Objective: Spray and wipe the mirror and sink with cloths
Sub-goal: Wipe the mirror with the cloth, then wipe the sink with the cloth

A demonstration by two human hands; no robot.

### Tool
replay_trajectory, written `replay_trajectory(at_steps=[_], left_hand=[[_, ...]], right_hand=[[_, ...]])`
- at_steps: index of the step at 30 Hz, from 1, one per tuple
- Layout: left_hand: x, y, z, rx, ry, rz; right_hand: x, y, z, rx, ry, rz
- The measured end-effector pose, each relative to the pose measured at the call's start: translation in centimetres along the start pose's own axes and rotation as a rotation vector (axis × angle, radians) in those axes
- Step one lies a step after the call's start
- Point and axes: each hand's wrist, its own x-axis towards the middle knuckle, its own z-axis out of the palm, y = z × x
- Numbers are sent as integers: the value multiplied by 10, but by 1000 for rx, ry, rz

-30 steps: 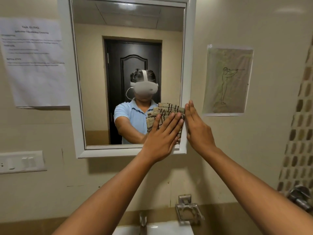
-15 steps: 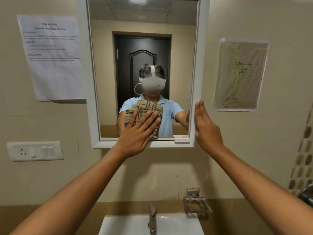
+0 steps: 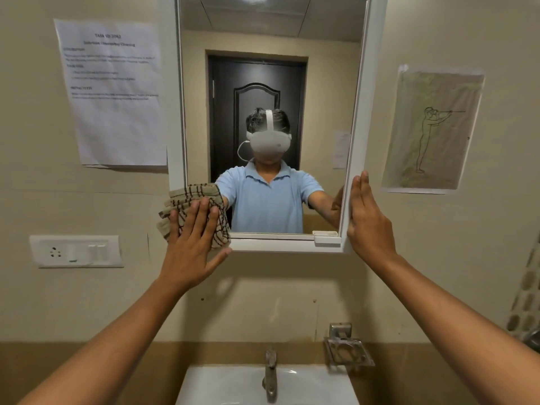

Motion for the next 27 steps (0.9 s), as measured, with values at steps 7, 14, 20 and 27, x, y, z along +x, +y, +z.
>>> replay_trajectory(at_steps=[7,14,20,27], left_hand=[[-14,39,15,-22,29,98],[18,104,16,-1,85,230],[37,142,9,2,113,366],[29,139,6,-26,114,462]], right_hand=[[-2,3,5,7,-1,-16],[-1,4,6,14,-13,-9],[-3,1,5,15,-7,-13],[-27,0,15,10,-99,41]])
